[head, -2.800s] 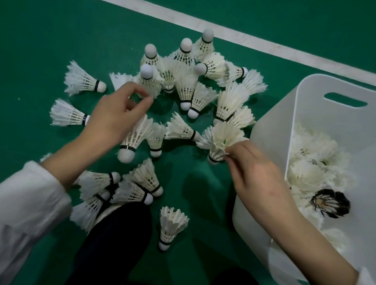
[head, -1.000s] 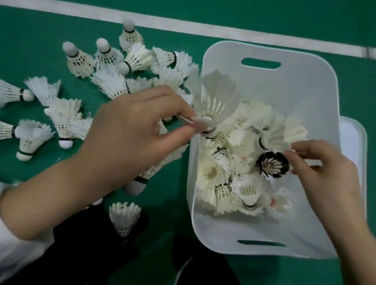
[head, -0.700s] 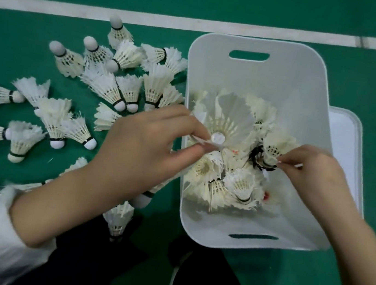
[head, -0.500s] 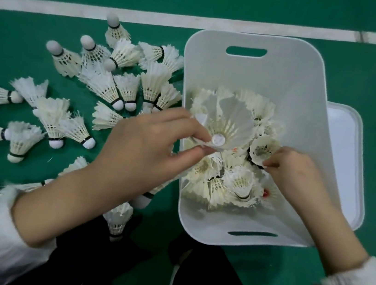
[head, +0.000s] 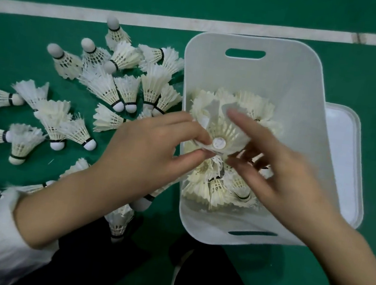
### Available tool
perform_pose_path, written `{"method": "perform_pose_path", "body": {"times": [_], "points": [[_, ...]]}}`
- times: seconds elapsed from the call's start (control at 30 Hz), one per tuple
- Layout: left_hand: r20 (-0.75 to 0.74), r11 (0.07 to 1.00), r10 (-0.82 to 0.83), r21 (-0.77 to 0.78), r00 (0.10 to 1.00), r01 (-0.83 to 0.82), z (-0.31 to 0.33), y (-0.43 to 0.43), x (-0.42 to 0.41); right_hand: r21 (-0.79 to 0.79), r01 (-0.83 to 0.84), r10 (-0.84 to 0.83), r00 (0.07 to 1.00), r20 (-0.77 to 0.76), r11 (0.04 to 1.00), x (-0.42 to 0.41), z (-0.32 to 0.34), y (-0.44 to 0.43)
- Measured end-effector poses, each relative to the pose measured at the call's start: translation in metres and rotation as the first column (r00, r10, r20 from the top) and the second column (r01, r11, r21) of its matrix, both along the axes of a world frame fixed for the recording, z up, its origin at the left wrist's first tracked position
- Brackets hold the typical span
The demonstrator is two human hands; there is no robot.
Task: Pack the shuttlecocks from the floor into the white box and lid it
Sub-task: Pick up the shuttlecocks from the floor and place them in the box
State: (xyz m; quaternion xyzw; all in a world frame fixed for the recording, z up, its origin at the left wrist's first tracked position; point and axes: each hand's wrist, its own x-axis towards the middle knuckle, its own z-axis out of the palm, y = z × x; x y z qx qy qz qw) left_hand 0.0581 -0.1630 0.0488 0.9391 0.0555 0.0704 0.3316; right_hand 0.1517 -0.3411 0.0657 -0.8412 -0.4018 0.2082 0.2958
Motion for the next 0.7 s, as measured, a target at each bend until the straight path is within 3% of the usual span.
{"method": "perform_pose_path", "body": {"times": [0.1, 0.2, 0.3, 0.37, 0.5, 0.7], "points": [[-0.012, 1.000, -0.006, 0.008, 1.000, 0.006, 0.000, 0.002, -0.002, -0.001, -0.020, 0.020, 0.995, 0.103, 1.000, -0.001, -0.014, 0.005], [-0.046, 0.999, -0.038, -0.010, 0.998, 0.038, 0.004, 0.003, -0.002, 0.077, 0.031, -0.039, 0.993, 0.110, 0.997, 0.004, -0.018, 0.004], [-0.080, 0.985, -0.029, -0.174, 0.996, 0.015, 0.009, 0.003, -0.002, 0.093, 0.177, -0.185, 0.979, 0.088, 0.980, 0.017, -0.014, 0.000], [-0.040, 0.964, -0.005, -0.265, 0.999, -0.006, 0.014, 0.006, -0.003, 0.044, 0.276, -0.279, 0.956, 0.089, 0.960, 0.031, -0.013, -0.005], [0.033, 0.958, 0.000, -0.287, 0.999, 0.010, 0.025, 0.011, -0.006, -0.080, 0.360, -0.341, 0.921, 0.186, 0.929, 0.064, -0.023, -0.006], [-0.013, 0.988, -0.068, -0.137, 0.998, 0.066, 0.012, 0.012, -0.005, -0.291, 0.308, -0.221, 0.930, 0.295, 0.906, 0.101, -0.056, 0.021]]}}
